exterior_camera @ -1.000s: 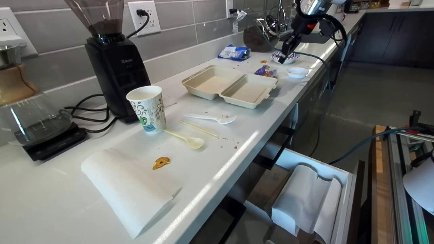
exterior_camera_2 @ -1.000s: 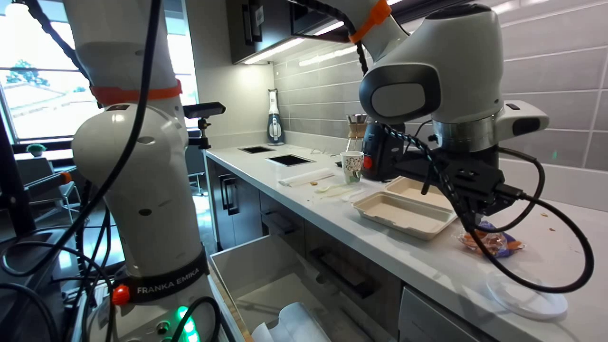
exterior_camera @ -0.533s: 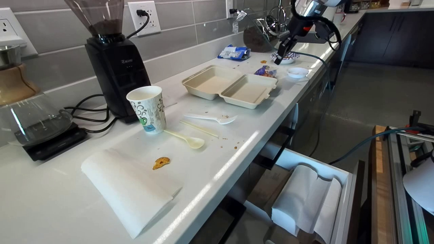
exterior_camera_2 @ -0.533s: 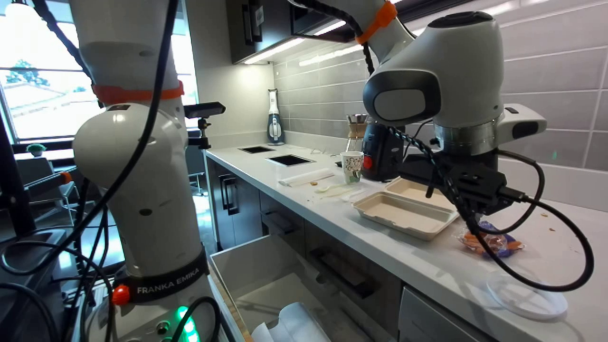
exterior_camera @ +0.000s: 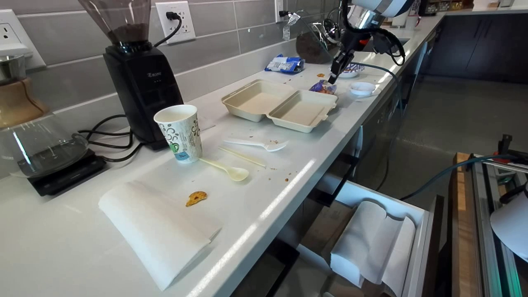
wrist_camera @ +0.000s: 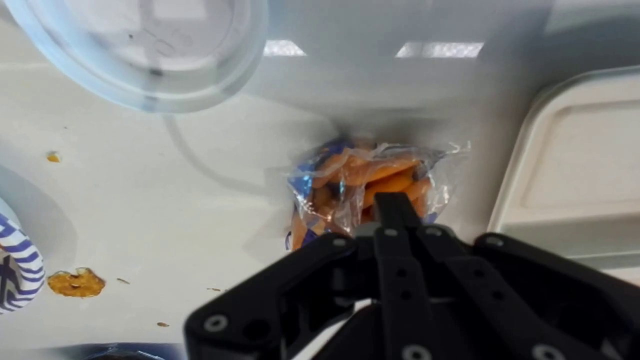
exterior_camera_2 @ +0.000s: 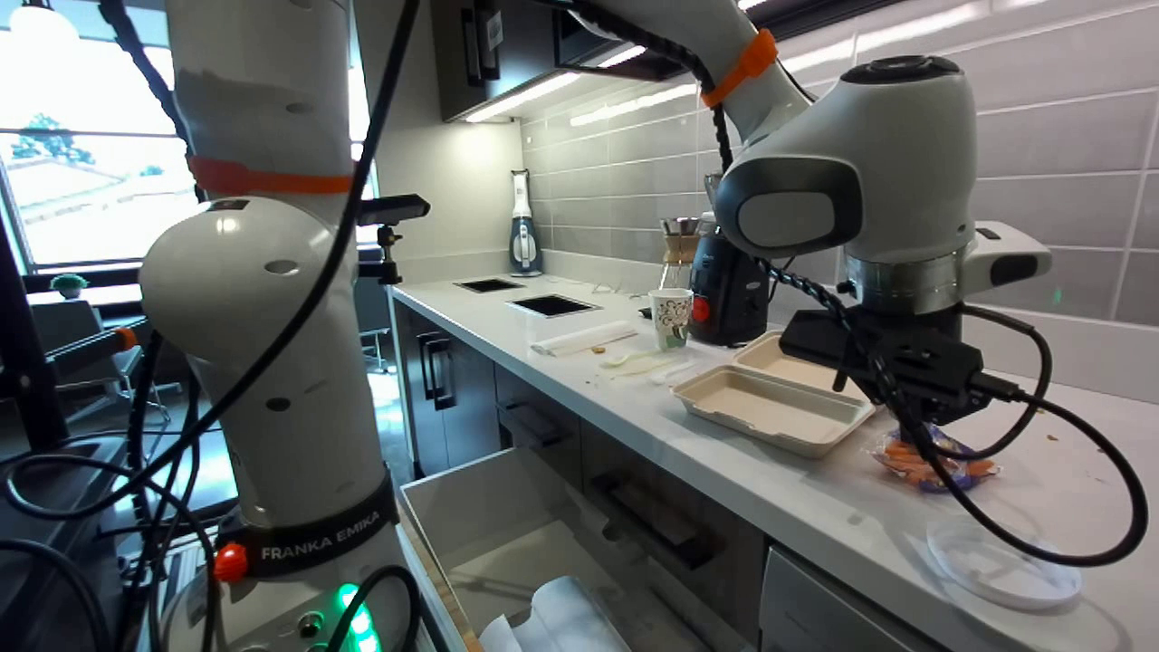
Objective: Put one orange object on the spoon
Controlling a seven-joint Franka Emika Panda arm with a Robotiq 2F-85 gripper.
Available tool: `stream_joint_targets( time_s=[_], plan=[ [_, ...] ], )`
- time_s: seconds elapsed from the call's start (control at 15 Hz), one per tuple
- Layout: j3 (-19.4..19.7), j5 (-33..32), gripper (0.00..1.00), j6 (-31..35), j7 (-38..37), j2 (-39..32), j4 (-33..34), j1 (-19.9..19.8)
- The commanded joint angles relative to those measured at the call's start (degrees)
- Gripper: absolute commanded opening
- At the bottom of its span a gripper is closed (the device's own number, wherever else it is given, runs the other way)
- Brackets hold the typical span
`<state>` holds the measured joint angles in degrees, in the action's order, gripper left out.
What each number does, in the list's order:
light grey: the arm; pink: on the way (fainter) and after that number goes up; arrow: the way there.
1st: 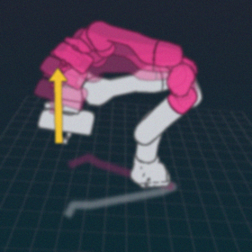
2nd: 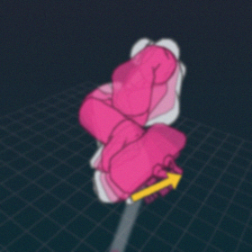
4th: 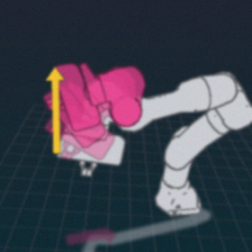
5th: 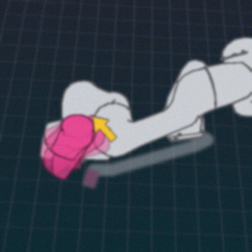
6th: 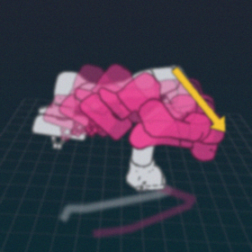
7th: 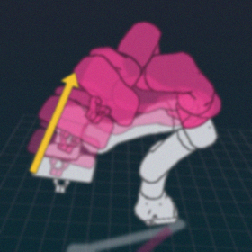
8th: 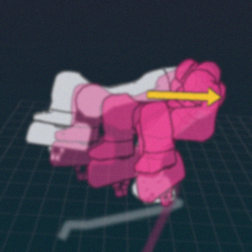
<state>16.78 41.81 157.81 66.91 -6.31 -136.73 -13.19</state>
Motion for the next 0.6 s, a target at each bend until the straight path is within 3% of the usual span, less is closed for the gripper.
stream_joint_targets(
  time_s=[0.0, 0.53],
  plan=[
    [-0.7, 1.93, 0.0, 0.0, 1.38, -2.9, 2.29, -0.15],
    [-2.15, 1.34, 0.0, 0.34, 0.34, -6.12, 4.52, -0.14]
  ],
)
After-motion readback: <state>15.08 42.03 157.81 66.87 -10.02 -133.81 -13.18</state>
